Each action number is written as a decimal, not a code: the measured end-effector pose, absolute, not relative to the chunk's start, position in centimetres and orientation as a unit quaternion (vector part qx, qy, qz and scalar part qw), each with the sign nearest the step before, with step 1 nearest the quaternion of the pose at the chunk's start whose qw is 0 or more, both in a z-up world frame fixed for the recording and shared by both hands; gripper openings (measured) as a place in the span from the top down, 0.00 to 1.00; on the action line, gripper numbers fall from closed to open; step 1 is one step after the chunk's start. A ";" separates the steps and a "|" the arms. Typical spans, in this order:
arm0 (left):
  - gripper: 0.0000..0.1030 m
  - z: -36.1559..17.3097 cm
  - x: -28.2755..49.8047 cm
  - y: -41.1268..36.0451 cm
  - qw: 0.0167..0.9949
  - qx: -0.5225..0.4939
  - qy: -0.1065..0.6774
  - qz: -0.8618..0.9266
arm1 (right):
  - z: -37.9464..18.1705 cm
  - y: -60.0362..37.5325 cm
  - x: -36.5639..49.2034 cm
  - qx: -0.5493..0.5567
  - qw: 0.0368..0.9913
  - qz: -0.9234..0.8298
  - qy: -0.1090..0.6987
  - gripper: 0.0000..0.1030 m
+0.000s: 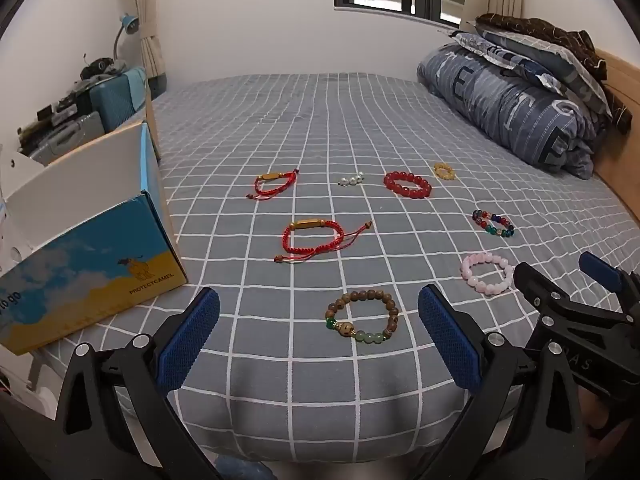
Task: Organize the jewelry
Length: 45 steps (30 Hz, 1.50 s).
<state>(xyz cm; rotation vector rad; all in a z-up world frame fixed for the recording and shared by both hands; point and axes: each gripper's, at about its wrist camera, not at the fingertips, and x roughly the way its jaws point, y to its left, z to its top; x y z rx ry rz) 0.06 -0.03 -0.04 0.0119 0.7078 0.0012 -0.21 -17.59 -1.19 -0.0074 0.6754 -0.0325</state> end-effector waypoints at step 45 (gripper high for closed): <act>0.06 -0.4 0.1 0.2 0.939 0.010 0.344 0.005 | -1.0 -17.0 -0.3 -0.008 0.944 -0.016 0.330 0.07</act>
